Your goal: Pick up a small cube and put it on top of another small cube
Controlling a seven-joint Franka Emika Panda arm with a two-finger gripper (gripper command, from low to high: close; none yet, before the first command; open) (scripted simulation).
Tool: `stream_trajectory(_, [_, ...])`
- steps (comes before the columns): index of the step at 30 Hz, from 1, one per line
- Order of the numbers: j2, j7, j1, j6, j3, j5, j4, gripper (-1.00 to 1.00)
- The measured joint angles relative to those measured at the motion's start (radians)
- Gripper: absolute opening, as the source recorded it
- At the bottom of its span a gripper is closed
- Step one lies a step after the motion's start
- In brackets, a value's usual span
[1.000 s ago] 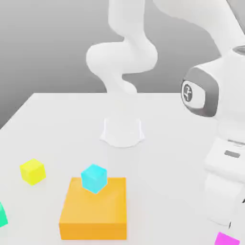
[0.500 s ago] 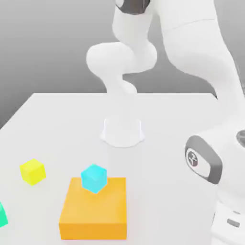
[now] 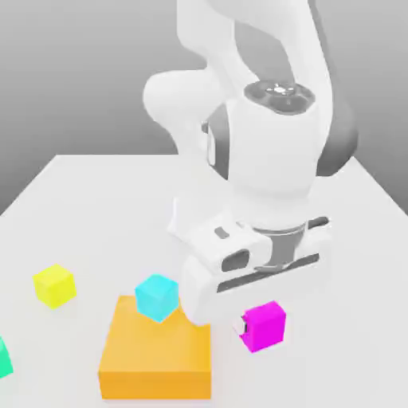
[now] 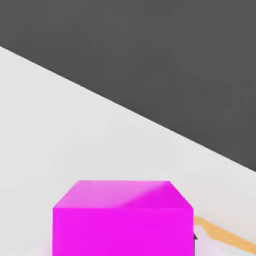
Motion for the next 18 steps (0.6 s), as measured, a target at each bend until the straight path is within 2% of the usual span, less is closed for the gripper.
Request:
stream_trajectory(9, [-0.328,0.292,-0.183,-0.055,-0.056,-0.051,-0.271,-1.0])
stream_trajectory(15, [-0.179,0.308,-0.198,0.153,-0.069,-0.038,-0.33,-1.0])
stream_trajectory(16, [-0.161,0.307,-0.197,0.174,-0.071,-0.036,-0.334,1.0])
stream_trajectory(18, [-0.161,0.307,-0.197,0.174,-0.071,-0.036,-0.334,1.0])
